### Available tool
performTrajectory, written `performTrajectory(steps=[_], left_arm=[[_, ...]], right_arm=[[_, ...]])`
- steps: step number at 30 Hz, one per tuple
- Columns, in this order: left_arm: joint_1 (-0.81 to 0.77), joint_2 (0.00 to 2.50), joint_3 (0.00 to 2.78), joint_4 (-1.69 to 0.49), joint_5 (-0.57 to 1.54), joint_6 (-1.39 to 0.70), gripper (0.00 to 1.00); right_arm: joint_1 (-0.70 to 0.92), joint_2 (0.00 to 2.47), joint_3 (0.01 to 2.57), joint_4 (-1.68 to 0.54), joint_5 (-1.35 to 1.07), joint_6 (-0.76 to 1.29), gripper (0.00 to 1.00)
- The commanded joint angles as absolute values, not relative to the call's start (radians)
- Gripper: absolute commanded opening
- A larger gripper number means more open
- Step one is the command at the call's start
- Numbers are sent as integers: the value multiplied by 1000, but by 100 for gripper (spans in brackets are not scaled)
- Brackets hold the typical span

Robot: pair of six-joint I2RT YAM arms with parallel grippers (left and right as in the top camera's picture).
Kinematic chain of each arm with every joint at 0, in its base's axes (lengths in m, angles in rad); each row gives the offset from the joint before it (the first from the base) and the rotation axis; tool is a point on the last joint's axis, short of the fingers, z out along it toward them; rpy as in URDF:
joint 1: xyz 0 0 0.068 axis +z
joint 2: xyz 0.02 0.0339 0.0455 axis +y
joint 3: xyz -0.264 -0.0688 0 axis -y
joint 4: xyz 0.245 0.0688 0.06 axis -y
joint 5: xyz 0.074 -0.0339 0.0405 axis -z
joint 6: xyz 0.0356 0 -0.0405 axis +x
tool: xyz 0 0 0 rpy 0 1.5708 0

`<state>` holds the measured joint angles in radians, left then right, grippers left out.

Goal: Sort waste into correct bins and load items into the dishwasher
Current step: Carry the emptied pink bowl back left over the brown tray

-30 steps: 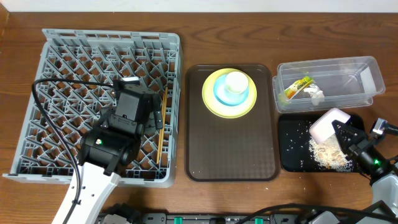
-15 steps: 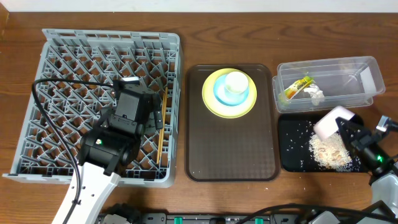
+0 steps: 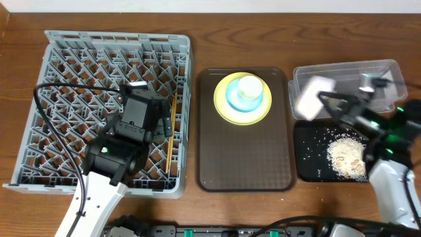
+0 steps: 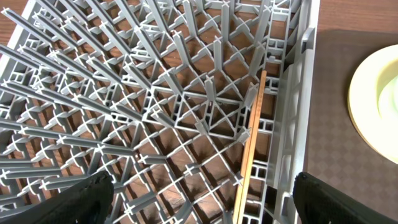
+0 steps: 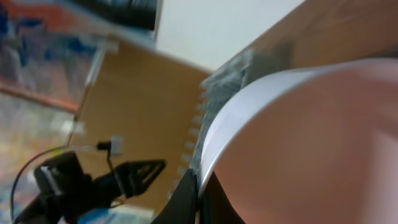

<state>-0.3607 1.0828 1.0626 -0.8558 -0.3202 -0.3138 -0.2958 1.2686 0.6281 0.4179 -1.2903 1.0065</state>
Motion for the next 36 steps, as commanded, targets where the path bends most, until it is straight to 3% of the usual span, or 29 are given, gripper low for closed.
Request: performTrajectory(steps=[1, 5, 12, 18, 22, 36], left_arm=[[-356, 1084, 1084, -856, -333, -315, 93], [-356, 1084, 1084, -856, -334, -315, 93], [-356, 1084, 1084, -856, -334, -315, 93], [-356, 1084, 1084, -856, -333, -315, 93], [-356, 1084, 1084, -857, -333, -315, 93], [-356, 1084, 1084, -856, -333, -315, 93]], right_arm=[[-130, 1256, 665, 413, -1166, 1057, 2], [90, 1256, 666, 289, -955, 947, 1], [450, 1257, 666, -79, -289, 628, 1], [663, 1257, 666, -183, -1, 489, 1], [715, 1261, 666, -225, 84, 429, 1], [802, 1381, 666, -228, 46, 402, 1]])
